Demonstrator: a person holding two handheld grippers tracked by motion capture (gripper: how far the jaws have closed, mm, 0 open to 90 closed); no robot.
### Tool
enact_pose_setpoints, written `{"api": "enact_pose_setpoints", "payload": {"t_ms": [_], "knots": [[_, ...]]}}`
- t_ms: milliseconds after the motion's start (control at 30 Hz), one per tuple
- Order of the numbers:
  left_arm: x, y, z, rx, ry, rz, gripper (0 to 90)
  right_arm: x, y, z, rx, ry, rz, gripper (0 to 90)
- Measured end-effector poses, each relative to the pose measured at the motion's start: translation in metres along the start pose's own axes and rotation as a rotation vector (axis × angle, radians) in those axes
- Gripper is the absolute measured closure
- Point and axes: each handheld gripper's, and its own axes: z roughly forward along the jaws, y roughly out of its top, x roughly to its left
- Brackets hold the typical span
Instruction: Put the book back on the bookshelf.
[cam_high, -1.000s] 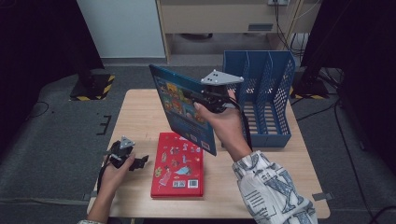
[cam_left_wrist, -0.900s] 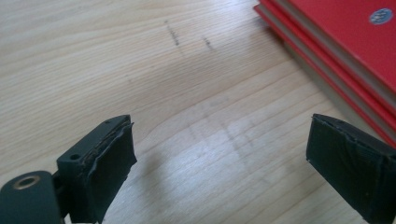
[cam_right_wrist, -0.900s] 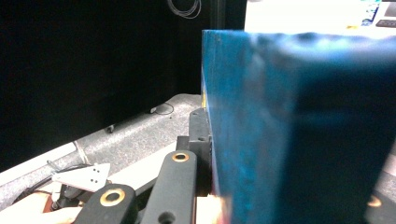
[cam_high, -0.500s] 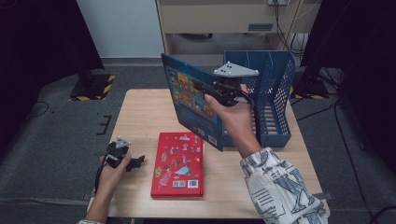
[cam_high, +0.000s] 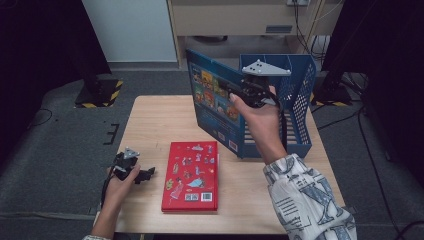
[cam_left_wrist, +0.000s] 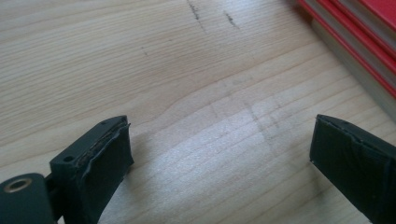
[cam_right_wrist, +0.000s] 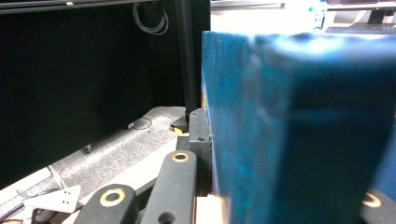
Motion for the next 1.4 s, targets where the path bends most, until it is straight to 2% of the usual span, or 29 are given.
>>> {"api": "enact_pose_setpoints", "payload": {"t_ms": [267, 467, 733, 1133, 1400], "knots": [[0.001, -0.002, 0.001, 0.011, 0.016, 0.000, 5.0, -0.006, 0.003, -0.007, -0.007, -0.027, 0.004, 81.8], [0.004, -0.002, 0.000, 0.016, 0.024, -0.018, 5.0, -0.009, 0.006, -0.014, -0.017, -0.052, -0.003, 81.8], [0.004, -0.003, 0.000, 0.022, 0.033, -0.012, 4.2, -0.018, 0.009, -0.025, -0.028, -0.075, 0.008, 81.8], [0.002, -0.010, 0.002, -0.030, 0.039, -0.020, 0.0, -0.032, 0.015, -0.046, -0.041, -0.133, -0.002, 81.7], [0.001, -0.010, 0.002, -0.031, 0.043, -0.024, 0.0, -0.039, 0.016, -0.055, -0.051, -0.162, 0.004, 81.7]]}}
